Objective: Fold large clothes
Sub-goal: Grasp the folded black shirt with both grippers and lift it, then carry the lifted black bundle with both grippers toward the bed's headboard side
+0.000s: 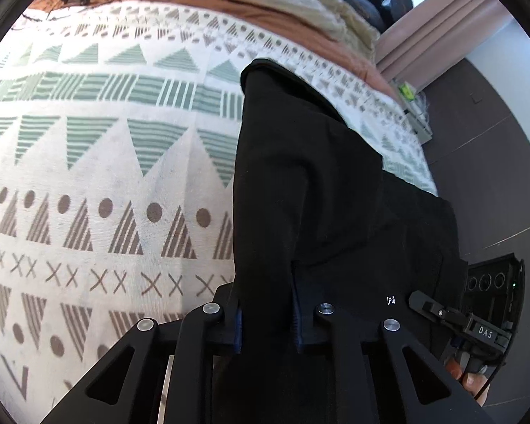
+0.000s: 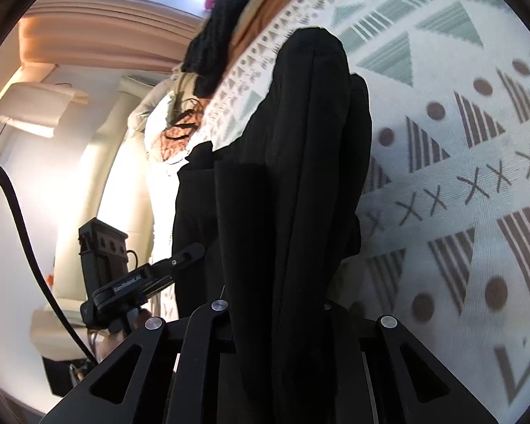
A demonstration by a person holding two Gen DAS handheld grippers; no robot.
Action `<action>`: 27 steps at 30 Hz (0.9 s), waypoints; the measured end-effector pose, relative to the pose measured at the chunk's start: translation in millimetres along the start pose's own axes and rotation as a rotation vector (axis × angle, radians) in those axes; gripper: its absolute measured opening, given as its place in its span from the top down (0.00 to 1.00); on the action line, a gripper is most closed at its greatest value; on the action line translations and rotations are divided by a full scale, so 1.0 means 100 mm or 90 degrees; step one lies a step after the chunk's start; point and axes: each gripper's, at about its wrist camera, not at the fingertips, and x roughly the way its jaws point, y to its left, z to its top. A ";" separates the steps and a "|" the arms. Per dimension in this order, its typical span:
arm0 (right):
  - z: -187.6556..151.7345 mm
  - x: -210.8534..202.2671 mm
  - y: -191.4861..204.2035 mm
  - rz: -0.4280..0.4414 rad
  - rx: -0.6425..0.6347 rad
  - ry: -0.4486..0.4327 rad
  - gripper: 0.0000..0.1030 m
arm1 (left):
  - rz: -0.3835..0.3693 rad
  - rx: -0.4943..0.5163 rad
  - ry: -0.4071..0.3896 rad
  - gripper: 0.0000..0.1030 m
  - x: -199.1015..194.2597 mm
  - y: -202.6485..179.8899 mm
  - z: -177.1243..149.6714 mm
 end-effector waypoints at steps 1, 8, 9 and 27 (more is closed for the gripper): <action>-0.02 -0.04 0.07 0.002 -0.005 -0.005 0.84 | -0.004 0.001 -0.007 0.80 -0.08 -0.02 -0.01; -0.17 -0.36 0.74 0.011 -0.059 -0.040 0.84 | -0.029 0.009 -0.062 0.80 -0.79 -0.15 -0.07; -0.19 -0.40 0.82 0.012 -0.067 -0.043 0.84 | -0.032 0.011 -0.071 0.80 -0.91 -0.17 -0.08; -0.88 -0.77 2.54 0.056 -0.214 -0.072 0.84 | -0.021 0.009 -0.216 0.80 -2.89 0.15 -0.36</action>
